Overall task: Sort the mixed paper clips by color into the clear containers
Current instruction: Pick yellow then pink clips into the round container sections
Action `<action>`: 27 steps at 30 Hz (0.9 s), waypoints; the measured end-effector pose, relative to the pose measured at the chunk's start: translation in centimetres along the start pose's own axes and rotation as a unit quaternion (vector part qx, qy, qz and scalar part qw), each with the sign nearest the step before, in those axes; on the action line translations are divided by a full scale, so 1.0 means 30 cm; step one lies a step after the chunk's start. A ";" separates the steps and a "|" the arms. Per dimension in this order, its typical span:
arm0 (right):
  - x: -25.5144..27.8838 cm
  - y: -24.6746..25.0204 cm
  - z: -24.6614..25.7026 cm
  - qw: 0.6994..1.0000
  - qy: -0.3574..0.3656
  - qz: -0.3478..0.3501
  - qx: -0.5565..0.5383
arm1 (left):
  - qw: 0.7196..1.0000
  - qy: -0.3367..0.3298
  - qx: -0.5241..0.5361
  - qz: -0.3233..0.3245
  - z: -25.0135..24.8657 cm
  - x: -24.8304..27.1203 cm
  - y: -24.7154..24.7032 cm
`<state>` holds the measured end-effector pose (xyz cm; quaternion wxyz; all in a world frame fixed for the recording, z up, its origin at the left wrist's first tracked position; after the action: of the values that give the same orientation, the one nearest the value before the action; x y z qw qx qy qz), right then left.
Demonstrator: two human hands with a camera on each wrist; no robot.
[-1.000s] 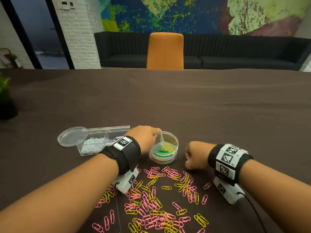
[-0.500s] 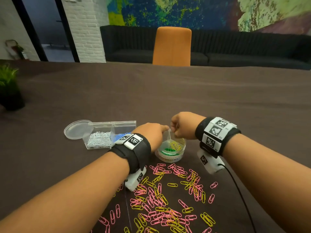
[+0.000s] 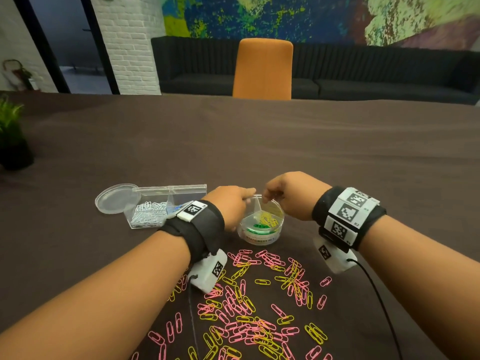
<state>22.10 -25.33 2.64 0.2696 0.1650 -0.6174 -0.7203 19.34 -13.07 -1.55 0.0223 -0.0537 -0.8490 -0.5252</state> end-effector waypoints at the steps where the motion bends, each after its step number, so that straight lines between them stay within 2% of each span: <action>1: 0.008 -0.007 -0.002 1.000 0.001 0.005 0.030 | 0.999 0.010 0.030 -0.009 -0.001 0.008 0.009; 5: 0.021 -0.040 -0.055 0.996 -0.035 0.035 0.078 | 0.998 0.038 0.027 -0.049 -0.018 0.037 0.050; 10: 0.037 -0.060 -0.067 0.998 -0.040 0.031 0.036 | 0.996 0.056 0.009 -0.065 -0.015 0.018 0.039; 14: 0.082 -0.106 -0.022 0.989 -0.015 0.070 -0.132 | 0.993 0.042 0.093 -0.062 -0.006 0.001 0.042; 16: 0.116 -0.094 -0.023 0.976 -0.002 0.048 -0.214 | 0.993 0.023 0.072 -0.090 -0.007 0.024 0.077; 18: 0.152 -0.081 -0.042 0.978 0.011 0.022 -0.206 | 0.993 -0.012 0.026 -0.116 -0.022 0.078 0.115; 20: 0.188 -0.116 -0.039 0.990 0.029 0.061 -0.122 | 0.996 -0.043 -0.032 -0.070 -0.044 0.139 0.104; 22: 0.214 -0.185 -0.037 0.992 0.033 0.122 -0.025 | 0.994 -0.047 -0.098 0.027 -0.055 0.192 0.039; 24: 0.223 -0.230 -0.038 0.989 0.033 0.142 0.027 | 0.985 -0.043 -0.134 0.099 -0.061 0.234 -0.029; 27: 0.228 -0.226 -0.037 0.991 0.039 0.127 0.024 | 0.983 -0.041 -0.137 0.119 -0.065 0.255 -0.091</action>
<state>16.01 -29.64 -3.55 0.3792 0.1197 -0.6394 -0.6581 11.40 -15.50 -2.39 0.0417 -0.1785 -0.7567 -0.6275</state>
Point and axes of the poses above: each hand's wrist, its own x-axis away from the middle knuckle, its own y-axis out of the back of the hand, z = x × y, the point moved 8 cm from there along -x, towards the middle knuckle, and after that the axes turned 3 degrees about -y, right-handed, at the moved point
